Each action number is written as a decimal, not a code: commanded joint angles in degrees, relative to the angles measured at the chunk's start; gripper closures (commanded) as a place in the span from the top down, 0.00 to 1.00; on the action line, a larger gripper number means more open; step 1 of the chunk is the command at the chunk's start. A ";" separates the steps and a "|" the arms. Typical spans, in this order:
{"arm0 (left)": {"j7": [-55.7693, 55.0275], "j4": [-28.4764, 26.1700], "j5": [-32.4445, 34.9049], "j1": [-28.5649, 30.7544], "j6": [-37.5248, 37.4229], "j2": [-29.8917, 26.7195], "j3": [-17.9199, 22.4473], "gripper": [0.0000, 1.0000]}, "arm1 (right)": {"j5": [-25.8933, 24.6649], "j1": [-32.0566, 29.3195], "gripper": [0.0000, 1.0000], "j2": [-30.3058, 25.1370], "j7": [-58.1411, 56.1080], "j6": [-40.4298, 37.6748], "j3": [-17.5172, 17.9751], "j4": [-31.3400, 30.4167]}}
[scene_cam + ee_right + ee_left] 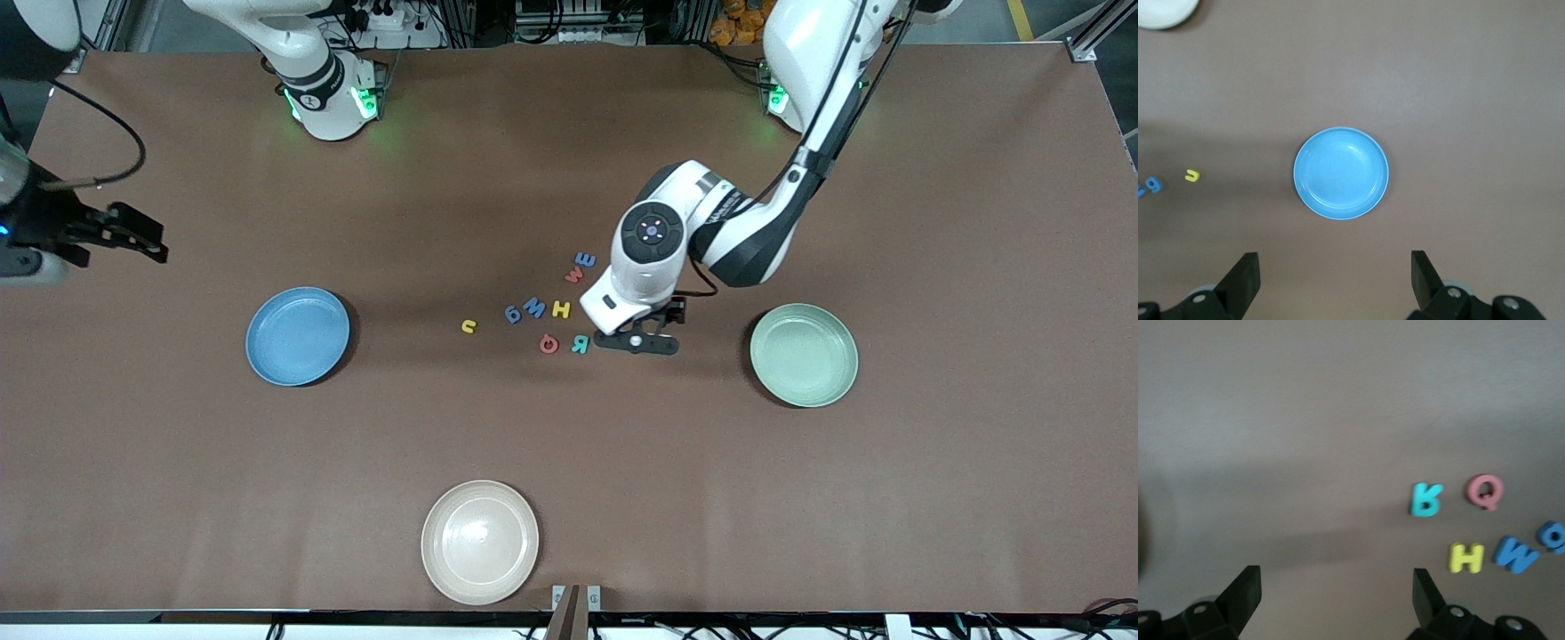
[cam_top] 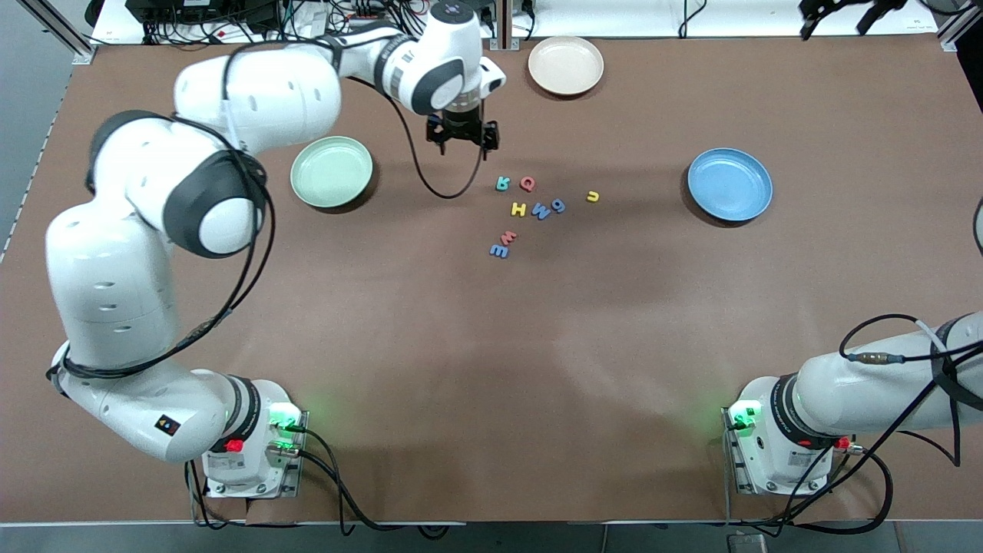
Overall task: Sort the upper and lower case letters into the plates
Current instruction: 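Grasp the yellow H with the left gripper while the right gripper reaches the u, then carry the H to the green plate while the right gripper grasps the u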
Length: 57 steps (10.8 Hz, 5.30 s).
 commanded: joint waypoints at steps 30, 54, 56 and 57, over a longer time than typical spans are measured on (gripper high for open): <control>-13.62 5.24 -0.32 -8.30 7.44 14.36 -0.45 1.00 | 11.64 14.68 0.76 38.45 49.11 25.83 12.71 -0.16; 4.54 -2.74 4.78 16.82 -19.29 -0.66 -0.80 0.00 | 11.64 12.93 0.00 38.45 39.61 25.93 12.98 -2.89; 6.83 -3.02 5.83 20.69 -17.27 -0.32 -0.80 0.00 | 11.55 11.96 0.00 37.75 38.04 19.29 12.45 0.43; 7.54 -5.02 6.36 22.88 -13.43 0.12 -0.80 0.00 | 11.46 11.17 0.00 37.49 36.03 14.29 11.75 2.97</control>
